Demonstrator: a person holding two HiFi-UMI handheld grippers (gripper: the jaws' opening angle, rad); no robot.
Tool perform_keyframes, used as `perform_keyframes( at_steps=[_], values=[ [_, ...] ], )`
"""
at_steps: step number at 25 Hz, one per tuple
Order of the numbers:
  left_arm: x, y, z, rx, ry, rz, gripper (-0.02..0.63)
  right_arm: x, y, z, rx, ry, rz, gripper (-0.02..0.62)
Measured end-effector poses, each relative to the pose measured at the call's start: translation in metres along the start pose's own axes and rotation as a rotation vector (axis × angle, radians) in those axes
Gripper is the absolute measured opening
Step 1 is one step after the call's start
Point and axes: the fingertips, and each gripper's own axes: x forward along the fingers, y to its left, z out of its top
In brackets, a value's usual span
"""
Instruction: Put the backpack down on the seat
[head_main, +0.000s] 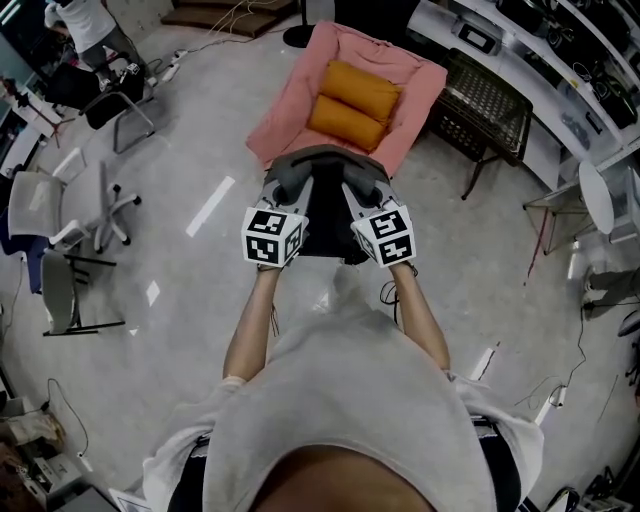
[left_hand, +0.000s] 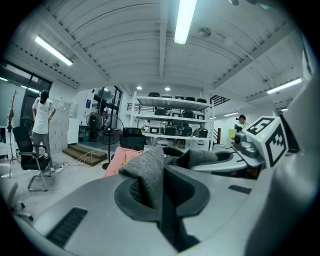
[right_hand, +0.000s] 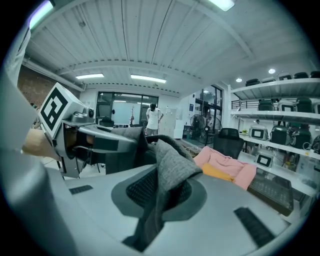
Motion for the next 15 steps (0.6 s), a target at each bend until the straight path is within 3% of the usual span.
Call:
perform_keyframes(
  at_steps=[15],
  values=[
    [0.086,0.051,0.044,0.024,-0.031,0.046,0.032,0.071,-0.078,0.036,-0.01,-0.065,0.028,0.028]
  ],
)
